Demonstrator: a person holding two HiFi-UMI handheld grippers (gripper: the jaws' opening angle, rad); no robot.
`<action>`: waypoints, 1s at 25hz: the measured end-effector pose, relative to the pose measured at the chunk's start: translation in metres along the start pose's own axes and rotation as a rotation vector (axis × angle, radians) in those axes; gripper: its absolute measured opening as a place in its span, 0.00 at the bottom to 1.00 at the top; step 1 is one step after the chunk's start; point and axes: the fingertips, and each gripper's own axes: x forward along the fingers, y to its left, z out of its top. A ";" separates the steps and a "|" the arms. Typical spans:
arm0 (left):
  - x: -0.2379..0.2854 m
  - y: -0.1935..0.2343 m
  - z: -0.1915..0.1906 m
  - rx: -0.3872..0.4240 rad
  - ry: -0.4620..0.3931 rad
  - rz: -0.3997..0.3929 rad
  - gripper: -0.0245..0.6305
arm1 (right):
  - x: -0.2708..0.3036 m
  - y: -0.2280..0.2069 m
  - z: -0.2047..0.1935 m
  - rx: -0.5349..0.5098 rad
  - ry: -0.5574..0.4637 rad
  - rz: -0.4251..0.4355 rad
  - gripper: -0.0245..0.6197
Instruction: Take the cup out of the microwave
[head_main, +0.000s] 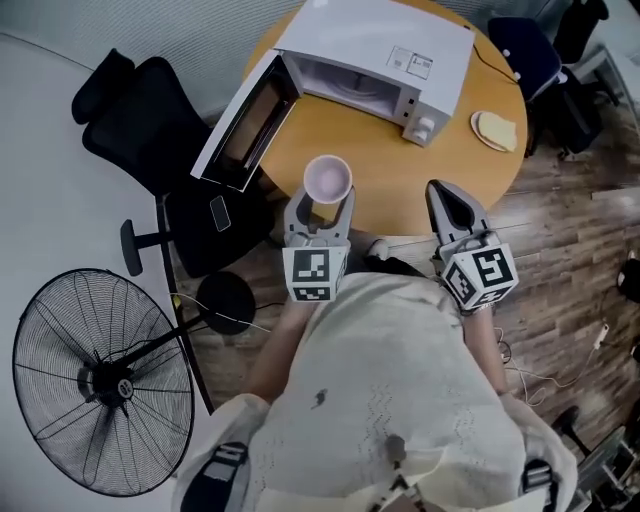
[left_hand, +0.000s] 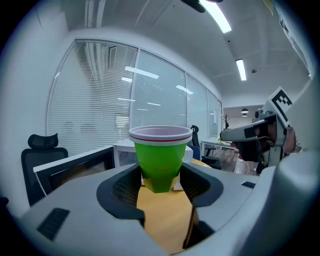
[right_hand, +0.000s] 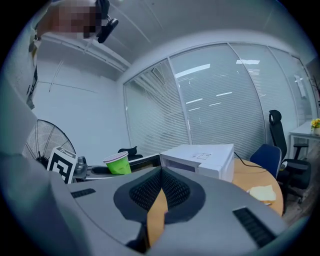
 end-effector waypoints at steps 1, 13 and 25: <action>-0.001 -0.002 0.006 0.002 -0.001 -0.003 0.44 | -0.002 -0.001 0.006 -0.006 -0.011 -0.001 0.05; -0.001 -0.013 0.046 0.001 -0.008 -0.026 0.44 | -0.025 -0.018 0.053 -0.043 -0.102 -0.043 0.05; 0.007 -0.022 0.050 0.006 0.003 -0.037 0.44 | -0.035 -0.028 0.060 -0.038 -0.124 -0.069 0.05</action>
